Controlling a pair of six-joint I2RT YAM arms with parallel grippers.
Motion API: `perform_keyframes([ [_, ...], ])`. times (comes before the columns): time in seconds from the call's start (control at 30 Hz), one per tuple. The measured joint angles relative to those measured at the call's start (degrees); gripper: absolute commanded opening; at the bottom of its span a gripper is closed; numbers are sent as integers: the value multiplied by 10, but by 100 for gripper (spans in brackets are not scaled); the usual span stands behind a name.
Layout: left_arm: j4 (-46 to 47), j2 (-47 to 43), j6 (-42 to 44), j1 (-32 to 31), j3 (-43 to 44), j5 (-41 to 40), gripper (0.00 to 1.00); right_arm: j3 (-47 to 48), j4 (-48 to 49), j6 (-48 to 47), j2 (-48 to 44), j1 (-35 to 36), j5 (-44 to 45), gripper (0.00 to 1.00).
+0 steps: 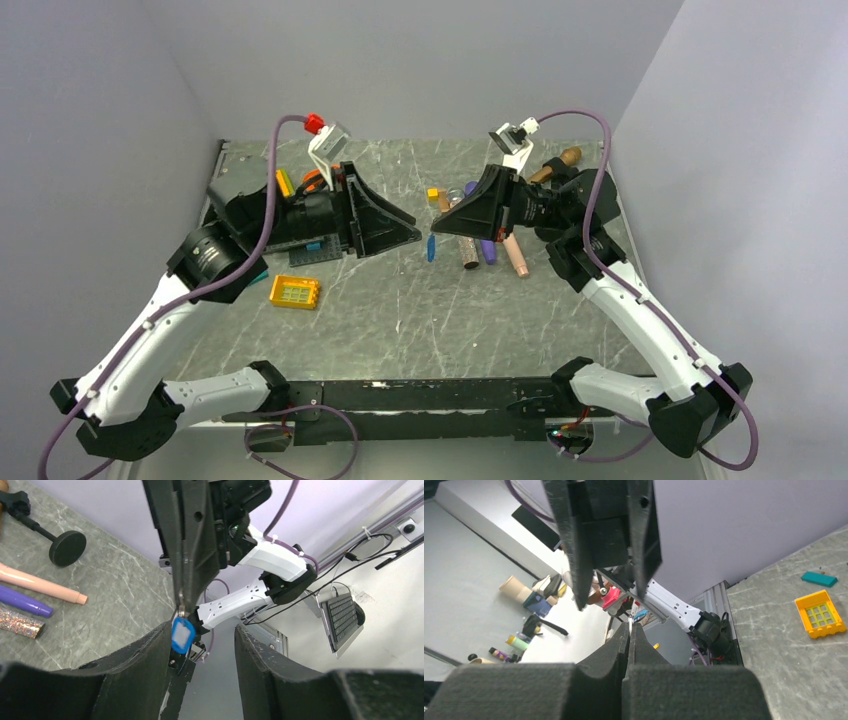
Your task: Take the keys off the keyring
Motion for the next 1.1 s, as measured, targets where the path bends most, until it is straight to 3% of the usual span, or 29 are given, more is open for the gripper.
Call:
perform_keyframes([
  [0.53,22,35,-4,-10,0,8,37,17,28,14,2,0,-17,0],
  [0.63,24,41,-4,-13,0,7,27,17,28,15,5,0,-18,0],
  [0.77,24,48,-6,-16,3,8,2,17,31,16,7,0,-19,0],
  [0.8,23,48,-3,-17,5,4,0,17,32,20,8,-2,-21,0],
  [1.1,-4,60,6,-25,47,-7,0,18,77,46,9,-3,-16,0],
])
